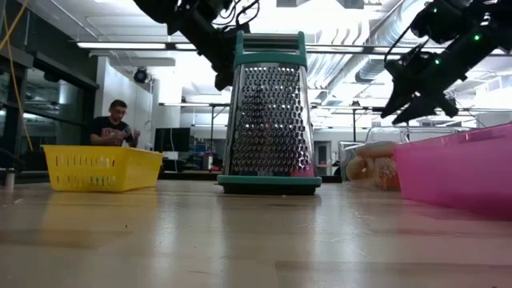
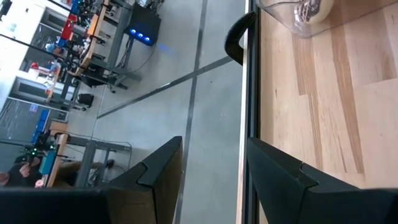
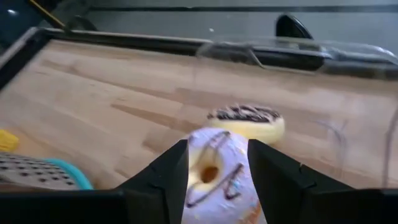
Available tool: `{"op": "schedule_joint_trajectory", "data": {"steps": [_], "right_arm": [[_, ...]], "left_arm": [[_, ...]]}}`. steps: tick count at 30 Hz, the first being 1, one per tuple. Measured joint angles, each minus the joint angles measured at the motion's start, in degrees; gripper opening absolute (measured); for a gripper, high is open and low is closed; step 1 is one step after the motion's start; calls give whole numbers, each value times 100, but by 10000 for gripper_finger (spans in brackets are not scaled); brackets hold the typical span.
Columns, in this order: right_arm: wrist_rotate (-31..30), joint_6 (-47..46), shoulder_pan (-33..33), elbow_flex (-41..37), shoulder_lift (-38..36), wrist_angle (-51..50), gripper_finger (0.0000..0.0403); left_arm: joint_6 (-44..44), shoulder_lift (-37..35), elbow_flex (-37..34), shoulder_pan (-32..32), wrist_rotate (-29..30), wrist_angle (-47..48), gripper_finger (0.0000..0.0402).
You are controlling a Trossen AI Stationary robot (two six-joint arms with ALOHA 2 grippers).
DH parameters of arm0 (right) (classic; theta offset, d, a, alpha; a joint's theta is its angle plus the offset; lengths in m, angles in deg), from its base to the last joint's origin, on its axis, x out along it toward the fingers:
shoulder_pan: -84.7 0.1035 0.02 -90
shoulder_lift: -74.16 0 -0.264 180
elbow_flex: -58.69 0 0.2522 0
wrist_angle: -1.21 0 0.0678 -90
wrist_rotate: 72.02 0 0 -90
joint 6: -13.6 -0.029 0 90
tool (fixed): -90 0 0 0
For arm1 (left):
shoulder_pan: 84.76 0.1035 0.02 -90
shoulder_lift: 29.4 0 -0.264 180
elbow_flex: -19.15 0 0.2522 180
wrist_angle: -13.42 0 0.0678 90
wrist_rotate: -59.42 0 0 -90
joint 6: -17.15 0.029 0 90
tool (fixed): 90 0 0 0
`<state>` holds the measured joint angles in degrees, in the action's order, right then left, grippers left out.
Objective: Pick & Place Food Item
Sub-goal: Return to Home Position
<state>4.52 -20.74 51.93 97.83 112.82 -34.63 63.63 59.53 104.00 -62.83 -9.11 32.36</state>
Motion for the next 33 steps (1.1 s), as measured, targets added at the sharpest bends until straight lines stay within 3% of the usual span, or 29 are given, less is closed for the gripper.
{"op": "schedule_joint_trajectory", "data": {"steps": [7,19,33], "right_arm": [[509,142,4,314,2,276,152],[1918,177,4,370,-1,1919,152],[2121,314,4,370,-1,2026,152]], "left_arm": [[1,0,0,0,0,-106,173],[4,0,0,-153,0,-120,173],[4,0,0,-151,0,-138,173]]}}
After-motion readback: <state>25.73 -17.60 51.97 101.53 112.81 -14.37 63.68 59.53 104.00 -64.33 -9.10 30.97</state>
